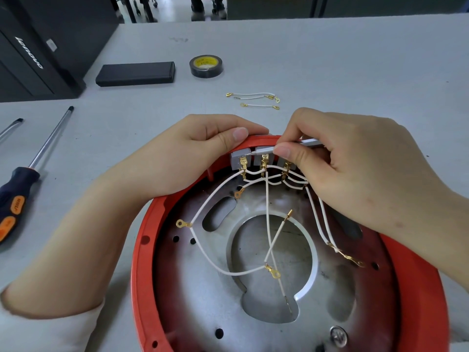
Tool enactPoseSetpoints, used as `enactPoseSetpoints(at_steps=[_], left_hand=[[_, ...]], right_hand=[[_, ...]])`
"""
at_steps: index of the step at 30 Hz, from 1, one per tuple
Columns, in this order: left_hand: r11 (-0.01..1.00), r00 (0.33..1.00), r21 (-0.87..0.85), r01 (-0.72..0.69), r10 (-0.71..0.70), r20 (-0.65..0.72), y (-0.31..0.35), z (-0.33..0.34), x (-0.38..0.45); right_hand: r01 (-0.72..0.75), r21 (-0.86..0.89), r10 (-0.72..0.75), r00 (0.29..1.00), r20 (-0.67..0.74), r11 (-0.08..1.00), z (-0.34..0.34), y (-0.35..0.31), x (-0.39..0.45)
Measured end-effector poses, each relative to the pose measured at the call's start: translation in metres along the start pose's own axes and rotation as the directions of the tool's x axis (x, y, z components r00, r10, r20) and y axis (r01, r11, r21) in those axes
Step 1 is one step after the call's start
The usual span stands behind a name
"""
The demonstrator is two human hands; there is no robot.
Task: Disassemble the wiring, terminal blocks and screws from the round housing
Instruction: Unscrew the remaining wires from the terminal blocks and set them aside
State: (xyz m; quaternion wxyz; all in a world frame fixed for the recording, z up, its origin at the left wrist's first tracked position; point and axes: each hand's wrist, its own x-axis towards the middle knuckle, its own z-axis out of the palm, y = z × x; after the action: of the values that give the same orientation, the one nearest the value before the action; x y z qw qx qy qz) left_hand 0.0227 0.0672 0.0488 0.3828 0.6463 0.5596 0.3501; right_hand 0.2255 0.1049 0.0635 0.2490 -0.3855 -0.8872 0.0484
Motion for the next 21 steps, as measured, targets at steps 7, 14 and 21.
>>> enactPoseSetpoints(at_steps=[7, 14, 21], left_hand=[[1.000, 1.000, 0.020, 0.009, -0.009, -0.009, 0.0014, -0.0006, 0.0002], [1.000, 1.000, 0.015, 0.010, -0.010, -0.001, 0.0032, 0.0006, -0.0011], [1.000, 1.000, 0.012, 0.006, -0.005, -0.016, 0.0017, 0.0007, -0.0004]], right_hand=[[0.012, -0.004, -0.012, 1.000, 0.003, 1.000, 0.0005, 0.0003, 0.0002], [0.009, 0.024, -0.009, 1.000, 0.014, 1.000, 0.0019, 0.0020, 0.0014], [-0.005, 0.018, 0.005, 1.000, 0.013, 1.000, 0.0018, 0.0014, 0.0015]])
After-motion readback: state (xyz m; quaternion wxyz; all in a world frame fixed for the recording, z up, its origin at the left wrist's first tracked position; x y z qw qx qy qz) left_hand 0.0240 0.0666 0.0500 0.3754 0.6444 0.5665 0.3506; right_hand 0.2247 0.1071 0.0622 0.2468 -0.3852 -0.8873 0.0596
